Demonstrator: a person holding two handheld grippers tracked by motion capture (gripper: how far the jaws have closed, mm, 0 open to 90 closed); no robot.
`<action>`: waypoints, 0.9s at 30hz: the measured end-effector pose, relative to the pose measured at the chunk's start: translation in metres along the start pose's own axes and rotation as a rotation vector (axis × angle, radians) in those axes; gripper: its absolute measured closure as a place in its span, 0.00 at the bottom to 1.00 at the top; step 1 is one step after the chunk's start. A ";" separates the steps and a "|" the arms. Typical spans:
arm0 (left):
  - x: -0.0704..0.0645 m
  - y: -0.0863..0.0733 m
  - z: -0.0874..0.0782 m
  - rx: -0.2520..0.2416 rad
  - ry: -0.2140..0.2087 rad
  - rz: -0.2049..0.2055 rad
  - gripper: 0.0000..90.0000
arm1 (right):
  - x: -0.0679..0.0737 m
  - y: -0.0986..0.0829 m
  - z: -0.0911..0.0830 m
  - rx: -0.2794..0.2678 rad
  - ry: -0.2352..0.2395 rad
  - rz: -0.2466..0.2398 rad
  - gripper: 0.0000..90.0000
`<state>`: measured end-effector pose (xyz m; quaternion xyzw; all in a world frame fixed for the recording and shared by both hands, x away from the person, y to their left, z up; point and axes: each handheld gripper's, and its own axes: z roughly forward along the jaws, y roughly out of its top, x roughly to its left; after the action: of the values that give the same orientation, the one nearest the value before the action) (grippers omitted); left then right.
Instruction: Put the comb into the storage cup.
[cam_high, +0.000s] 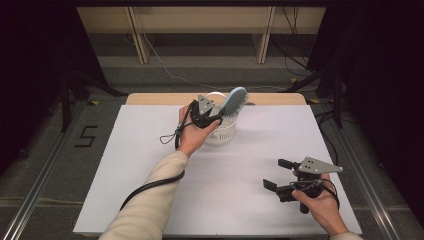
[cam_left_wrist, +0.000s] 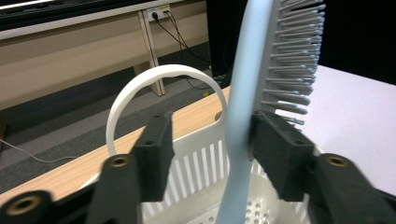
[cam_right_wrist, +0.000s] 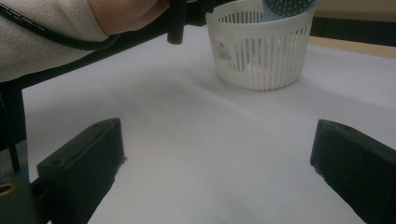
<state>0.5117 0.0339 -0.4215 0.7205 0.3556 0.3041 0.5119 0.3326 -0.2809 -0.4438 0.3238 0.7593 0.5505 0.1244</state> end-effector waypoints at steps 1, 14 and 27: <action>0.001 -0.001 -0.002 0.001 -0.007 0.004 0.47 | 0.000 0.000 0.000 0.001 0.000 0.000 0.04; 0.001 0.002 -0.023 0.062 -0.055 0.084 0.18 | 0.000 0.000 0.000 0.002 -0.005 0.002 0.04; 0.005 0.003 -0.037 0.094 -0.072 0.093 0.10 | 0.001 0.000 0.001 0.002 -0.006 0.002 0.04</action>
<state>0.4850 0.0566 -0.4074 0.7700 0.3170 0.2843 0.4751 0.3324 -0.2800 -0.4438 0.3262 0.7592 0.5489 0.1260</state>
